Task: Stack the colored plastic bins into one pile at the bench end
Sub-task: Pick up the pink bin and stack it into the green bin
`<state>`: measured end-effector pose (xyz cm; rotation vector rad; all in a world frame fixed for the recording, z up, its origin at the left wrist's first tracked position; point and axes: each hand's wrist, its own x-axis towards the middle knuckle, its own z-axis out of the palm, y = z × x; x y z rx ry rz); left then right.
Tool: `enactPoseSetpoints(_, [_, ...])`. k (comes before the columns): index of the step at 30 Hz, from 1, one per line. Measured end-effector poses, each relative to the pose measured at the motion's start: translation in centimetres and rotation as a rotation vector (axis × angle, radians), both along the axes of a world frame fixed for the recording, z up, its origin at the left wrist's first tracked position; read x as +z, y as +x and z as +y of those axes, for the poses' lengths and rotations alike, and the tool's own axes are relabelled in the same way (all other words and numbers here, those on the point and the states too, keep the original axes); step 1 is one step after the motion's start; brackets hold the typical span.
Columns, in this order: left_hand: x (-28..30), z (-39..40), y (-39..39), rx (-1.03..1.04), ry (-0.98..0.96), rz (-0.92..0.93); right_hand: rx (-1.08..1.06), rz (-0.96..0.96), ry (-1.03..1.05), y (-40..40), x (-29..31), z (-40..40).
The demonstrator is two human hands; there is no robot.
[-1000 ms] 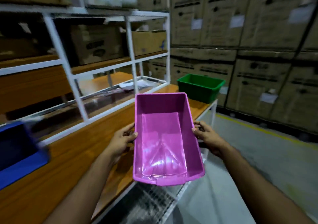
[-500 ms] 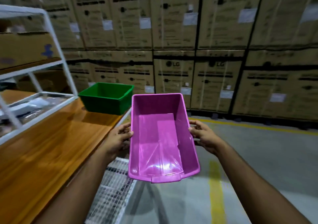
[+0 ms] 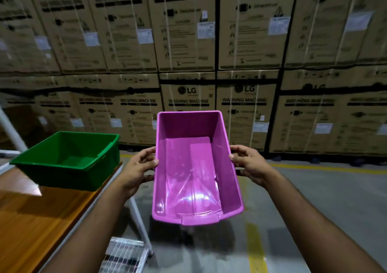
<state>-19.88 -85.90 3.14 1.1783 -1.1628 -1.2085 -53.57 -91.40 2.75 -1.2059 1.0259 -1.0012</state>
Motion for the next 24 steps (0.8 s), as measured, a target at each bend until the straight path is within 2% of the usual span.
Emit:
enactPoseSetpoints(4, [1.9,-6.3,2.3,0.039,-0.030,-0.006,0.057,-0.004,-0.019,2.4,1.9,-8.8])
enactPoseSetpoints(10, [4.9,-12.8,8.0,0.250,-0.094,0.015,0.246,-0.044,-0.060,10.5,5.2,-21.5])
enactPoseSetpoints(18, [7.8,-14.9,16.4,0.583,-0.122,0.052,0.589,-0.052,-0.082,26.4,8.9,-34.3])
enactPoseSetpoints(24, [10.0,-13.0,21.4,0.923,-0.158,0.083,0.933,-0.060,-0.033,40.1,11.7,-37.7])
